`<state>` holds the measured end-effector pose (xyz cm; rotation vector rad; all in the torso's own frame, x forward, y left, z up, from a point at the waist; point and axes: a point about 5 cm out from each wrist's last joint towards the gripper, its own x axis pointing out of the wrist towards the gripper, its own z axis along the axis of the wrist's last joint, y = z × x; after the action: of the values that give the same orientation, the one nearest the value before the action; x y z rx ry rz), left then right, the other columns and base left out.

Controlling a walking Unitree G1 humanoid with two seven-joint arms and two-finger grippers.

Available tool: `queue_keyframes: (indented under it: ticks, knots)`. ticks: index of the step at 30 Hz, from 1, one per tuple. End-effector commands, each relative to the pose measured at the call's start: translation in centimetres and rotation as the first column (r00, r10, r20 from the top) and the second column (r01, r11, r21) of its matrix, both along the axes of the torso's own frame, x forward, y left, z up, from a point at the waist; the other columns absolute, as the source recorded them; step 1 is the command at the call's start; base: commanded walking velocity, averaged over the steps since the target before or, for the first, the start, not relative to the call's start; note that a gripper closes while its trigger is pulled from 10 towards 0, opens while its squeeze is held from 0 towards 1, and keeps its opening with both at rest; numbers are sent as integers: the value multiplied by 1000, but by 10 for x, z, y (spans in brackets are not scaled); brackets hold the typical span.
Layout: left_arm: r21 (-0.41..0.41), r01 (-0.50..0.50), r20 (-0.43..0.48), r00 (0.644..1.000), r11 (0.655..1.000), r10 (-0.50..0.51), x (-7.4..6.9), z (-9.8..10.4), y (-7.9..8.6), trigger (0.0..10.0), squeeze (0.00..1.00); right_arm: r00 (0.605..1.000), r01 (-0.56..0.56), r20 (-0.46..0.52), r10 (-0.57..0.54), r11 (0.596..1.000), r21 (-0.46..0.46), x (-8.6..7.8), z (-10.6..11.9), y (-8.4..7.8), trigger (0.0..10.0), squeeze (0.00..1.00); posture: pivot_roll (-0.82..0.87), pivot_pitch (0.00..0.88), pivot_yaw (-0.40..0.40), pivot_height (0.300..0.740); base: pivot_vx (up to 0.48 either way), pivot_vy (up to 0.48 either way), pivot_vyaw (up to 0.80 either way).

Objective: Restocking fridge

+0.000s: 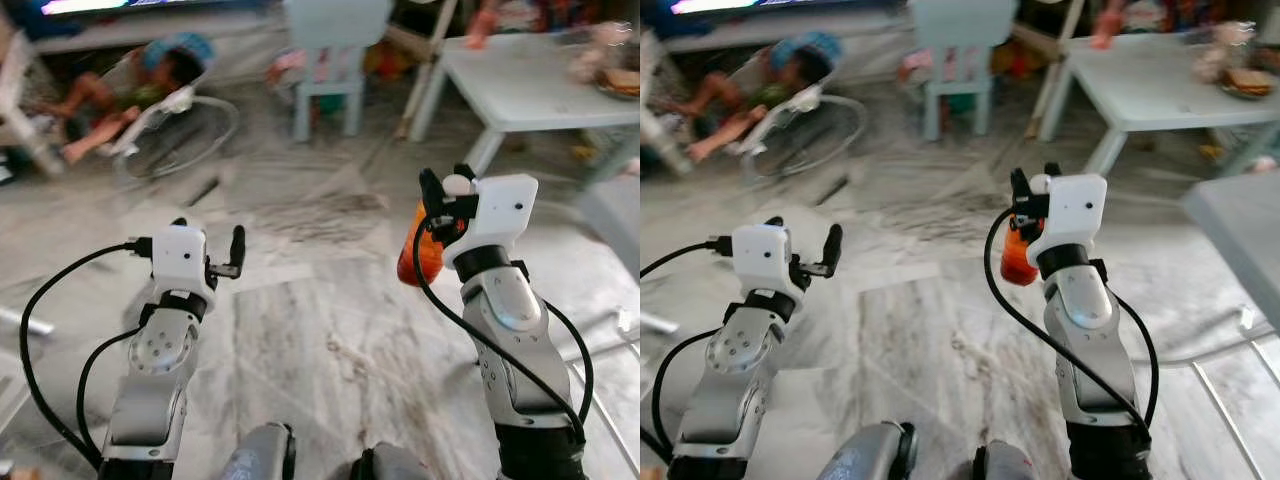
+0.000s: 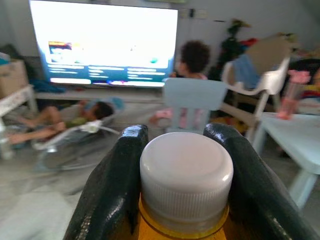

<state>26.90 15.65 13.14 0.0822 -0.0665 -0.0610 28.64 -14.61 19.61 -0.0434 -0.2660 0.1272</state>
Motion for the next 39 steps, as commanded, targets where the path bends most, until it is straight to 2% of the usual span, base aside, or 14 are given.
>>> queue_keyframes:
  ticks: [1, 4, 5, 10, 22, 27, 39]
  knots:
    - [8, -19, -3, 1000, 1000, 19, -3, -2, 5, 10000, 0, 999, 44, 8, -44, 999, 19, -5, -1, -12, 10000, 0, 109, 98, -15, 740, 0, 0, 800]
    - [22, -43, -21, 999, 999, 44, -9, -10, 12, 10000, 0, 999, 50, -14, -50, 999, 21, -10, -9, -16, 10000, 0, 109, 75, -17, 740, 0, 0, 800]
    - [30, -47, -44, 998, 998, 48, -16, -18, 17, 10000, 0, 998, 51, -32, -50, 999, 17, -14, -16, -18, 10000, 0, 107, 69, -19, 740, 0, 0, 800]
    - [54, -73, -62, 995, 996, 76, -25, -25, 24, 10000, 0, 997, 48, -64, -48, 999, 8, -17, -24, -22, 10000, 0, 108, 62, -26, 740, 0, 0, 800]
    - [85, -102, -47, 993, 991, 106, -21, -24, 33, 10000, 0, 999, 9, -52, -8, 1000, 30, -8, -21, -13, 10000, 0, 126, 68, -33, 740, 0, 0, 800]
    - [86, -86, -48, 995, 993, 90, -21, -25, 27, 10000, 0, 998, 11, -59, -9, 999, 38, -10, -23, -13, 10000, 0, 121, 77, -27, 740, 0, 0, 800]
    - [86, -110, -42, 993, 990, 114, -17, -22, 29, 10000, 0, 998, -5, -69, 9, 999, 51, -8, -22, -11, 10000, 0, 124, 99, -31, 740, 0, 0, 800]
